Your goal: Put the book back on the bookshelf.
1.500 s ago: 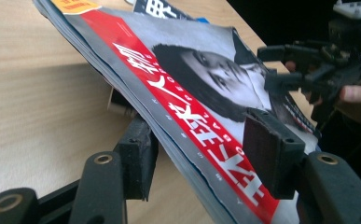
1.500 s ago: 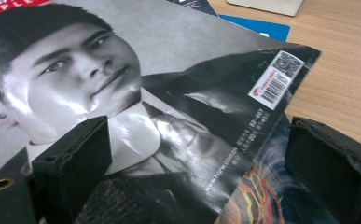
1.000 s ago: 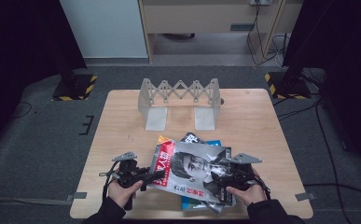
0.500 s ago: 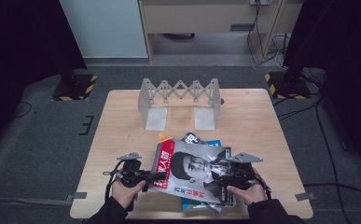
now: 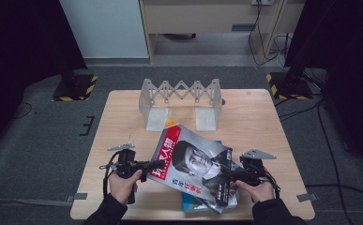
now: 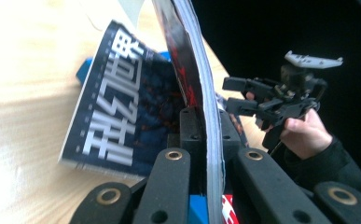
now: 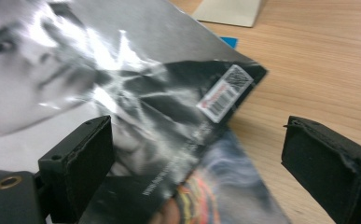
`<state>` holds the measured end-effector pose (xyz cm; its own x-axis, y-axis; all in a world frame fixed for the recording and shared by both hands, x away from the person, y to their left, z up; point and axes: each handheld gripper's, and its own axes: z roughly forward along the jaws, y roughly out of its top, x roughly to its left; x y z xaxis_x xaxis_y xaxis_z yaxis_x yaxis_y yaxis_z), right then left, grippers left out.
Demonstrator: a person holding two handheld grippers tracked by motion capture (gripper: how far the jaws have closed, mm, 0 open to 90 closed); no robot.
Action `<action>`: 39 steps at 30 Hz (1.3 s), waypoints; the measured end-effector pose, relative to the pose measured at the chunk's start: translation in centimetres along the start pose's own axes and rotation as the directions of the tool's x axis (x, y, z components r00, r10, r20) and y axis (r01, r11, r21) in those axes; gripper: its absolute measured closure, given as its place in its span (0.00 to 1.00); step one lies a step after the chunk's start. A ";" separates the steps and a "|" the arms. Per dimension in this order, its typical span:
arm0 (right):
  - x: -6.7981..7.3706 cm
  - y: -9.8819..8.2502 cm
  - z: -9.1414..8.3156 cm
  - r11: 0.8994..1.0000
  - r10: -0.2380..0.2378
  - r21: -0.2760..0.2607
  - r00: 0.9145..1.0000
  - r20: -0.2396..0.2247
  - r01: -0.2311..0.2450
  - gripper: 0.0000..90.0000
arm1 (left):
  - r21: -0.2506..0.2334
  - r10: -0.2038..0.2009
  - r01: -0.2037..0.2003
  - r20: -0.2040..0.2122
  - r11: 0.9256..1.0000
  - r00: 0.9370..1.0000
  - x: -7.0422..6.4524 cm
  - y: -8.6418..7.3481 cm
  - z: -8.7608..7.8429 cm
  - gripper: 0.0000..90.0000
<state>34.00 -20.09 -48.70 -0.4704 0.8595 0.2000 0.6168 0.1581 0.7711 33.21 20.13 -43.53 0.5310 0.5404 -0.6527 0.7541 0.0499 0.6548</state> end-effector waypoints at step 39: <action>-9.0 -0.7 -1.8 0.998 0.028 0.049 0.946 0.324 -0.047 0.10 | -0.219 -0.040 0.060 0.096 0.974 0.995 -1.8 4.8 -3.2 0.95</action>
<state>36.62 -28.79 -49.98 -0.2232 0.9746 0.0153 0.6682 0.1416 0.7304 34.59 22.10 -37.99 0.5350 0.4549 -0.7120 0.6818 0.2653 0.6818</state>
